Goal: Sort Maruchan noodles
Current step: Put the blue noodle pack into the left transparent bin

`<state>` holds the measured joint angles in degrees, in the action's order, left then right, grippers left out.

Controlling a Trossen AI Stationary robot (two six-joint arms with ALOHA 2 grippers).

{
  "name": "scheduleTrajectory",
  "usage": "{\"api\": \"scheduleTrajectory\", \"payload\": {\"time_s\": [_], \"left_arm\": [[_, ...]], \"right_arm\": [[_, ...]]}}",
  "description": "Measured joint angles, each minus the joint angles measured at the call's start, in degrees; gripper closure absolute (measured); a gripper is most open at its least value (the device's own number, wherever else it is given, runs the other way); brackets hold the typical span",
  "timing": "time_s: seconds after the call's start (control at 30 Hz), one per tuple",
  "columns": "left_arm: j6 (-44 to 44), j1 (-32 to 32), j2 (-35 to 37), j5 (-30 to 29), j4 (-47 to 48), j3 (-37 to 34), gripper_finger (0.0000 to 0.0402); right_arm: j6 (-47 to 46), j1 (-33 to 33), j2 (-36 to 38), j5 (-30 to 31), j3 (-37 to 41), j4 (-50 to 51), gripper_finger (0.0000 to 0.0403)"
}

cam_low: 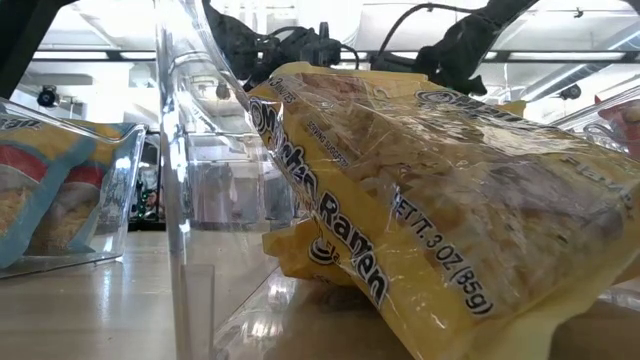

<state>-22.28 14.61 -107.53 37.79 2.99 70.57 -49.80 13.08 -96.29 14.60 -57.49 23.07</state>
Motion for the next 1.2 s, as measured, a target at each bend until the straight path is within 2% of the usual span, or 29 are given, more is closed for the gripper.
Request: {"api": "scheduleTrajectory", "payload": {"time_s": [0.13,0.37,0.5,0.63,0.8,1.0,1.2], "left_arm": [[0.0,0.0,0.0,0.8,0.0,-0.2,0.0262],[0.1,0.0,0.2,1.5,0.1,-0.2,0.0262],[0.1,0.0,0.2,1.8,0.3,-0.2,0.0262],[-0.1,0.0,0.2,1.9,0.8,-0.2,0.0262],[-0.5,-0.1,0.3,2.1,0.6,-0.2,0.0262],[-1.2,0.0,0.3,-0.3,0.4,-0.2,0.0262],[-1.2,0.0,0.3,-0.8,0.2,-0.2,0.0262]], "right_arm": [[12.3,0.0,0.0,0.5,0.0,-0.2,0.0257],[43.1,0.0,0.2,1.1,0.0,-0.1,0.0257],[49.1,0.0,0.8,2.2,-0.3,1.1,0.0257],[40.0,0.1,3.1,-1.4,-3.9,9.5,0.0257],[22.4,-0.1,6.0,-3.3,-7.3,16.1,0.0257],[7.7,-0.6,6.0,-7.0,-3.9,10.2,0.0257],[-0.4,-1.3,6.0,-9.7,0.0,6.7,0.0257]]}}
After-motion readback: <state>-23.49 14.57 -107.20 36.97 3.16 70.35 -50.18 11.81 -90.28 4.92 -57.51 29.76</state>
